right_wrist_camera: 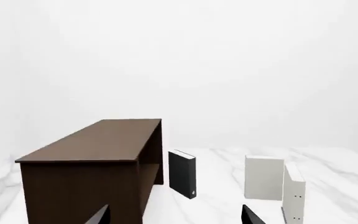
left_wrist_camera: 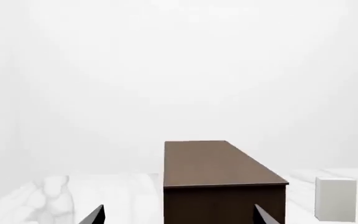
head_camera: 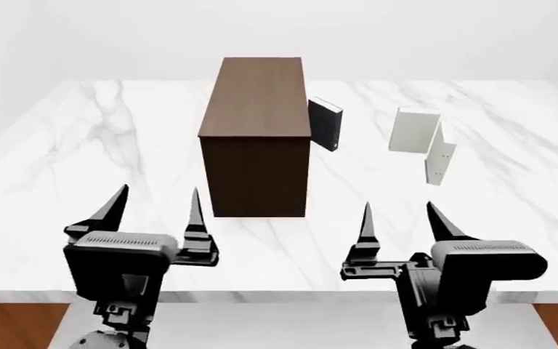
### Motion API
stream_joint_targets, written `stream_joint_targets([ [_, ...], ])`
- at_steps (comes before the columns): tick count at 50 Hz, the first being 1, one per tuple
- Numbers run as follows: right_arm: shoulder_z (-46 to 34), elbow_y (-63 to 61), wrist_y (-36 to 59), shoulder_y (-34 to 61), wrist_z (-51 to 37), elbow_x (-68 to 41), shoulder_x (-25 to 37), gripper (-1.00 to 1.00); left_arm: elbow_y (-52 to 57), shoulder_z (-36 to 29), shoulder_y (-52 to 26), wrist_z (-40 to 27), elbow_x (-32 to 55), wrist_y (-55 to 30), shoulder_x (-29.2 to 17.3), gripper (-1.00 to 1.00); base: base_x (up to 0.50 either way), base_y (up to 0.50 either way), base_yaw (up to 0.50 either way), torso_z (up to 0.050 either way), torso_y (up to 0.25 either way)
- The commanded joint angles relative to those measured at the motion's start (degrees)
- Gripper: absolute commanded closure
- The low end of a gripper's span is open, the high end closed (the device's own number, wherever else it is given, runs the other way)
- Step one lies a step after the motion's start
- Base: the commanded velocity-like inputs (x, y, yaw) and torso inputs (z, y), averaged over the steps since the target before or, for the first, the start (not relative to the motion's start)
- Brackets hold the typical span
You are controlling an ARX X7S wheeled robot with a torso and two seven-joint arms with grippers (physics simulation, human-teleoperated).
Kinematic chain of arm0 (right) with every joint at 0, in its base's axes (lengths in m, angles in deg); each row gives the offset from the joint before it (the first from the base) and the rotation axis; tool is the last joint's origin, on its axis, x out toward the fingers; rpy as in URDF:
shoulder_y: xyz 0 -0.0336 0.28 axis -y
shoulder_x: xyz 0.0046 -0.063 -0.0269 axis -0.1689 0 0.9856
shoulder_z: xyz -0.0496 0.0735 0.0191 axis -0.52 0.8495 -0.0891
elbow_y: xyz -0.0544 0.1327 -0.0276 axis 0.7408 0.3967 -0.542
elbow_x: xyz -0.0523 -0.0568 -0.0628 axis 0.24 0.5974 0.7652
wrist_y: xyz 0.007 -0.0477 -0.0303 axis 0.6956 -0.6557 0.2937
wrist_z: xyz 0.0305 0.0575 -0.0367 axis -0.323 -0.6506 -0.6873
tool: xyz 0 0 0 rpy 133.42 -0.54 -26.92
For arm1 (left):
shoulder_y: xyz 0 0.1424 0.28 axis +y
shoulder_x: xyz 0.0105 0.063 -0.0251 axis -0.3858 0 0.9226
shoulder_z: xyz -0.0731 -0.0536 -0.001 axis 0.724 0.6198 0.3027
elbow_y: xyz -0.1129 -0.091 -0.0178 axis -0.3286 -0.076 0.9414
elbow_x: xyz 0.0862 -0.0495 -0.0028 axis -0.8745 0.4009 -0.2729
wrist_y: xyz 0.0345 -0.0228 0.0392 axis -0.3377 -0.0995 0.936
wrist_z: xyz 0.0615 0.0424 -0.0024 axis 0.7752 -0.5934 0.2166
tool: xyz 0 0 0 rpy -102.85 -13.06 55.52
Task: Pick up the book on the right and place it under the cabinet shelf.
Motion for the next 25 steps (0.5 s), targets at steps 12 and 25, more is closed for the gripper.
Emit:
stream_joint_targets([
  [12,6.0,-27.3,26.3,13.0,-2.7,-12.9,3.9,-1.0,19.3,1.2,-10.2,-1.7,3.9,-15.6,-4.7,-1.0,0.0,0.0,0.0,0.05,0.0],
  [25,4.7,-28.1,27.3,12.3,-3.6,-13.8,5.5,-1.0,25.1,2.9,-10.3,-3.6,5.9,-22.1,-6.0,-1.0,0.21,-0.31,0.0,0.015,0.0],
])
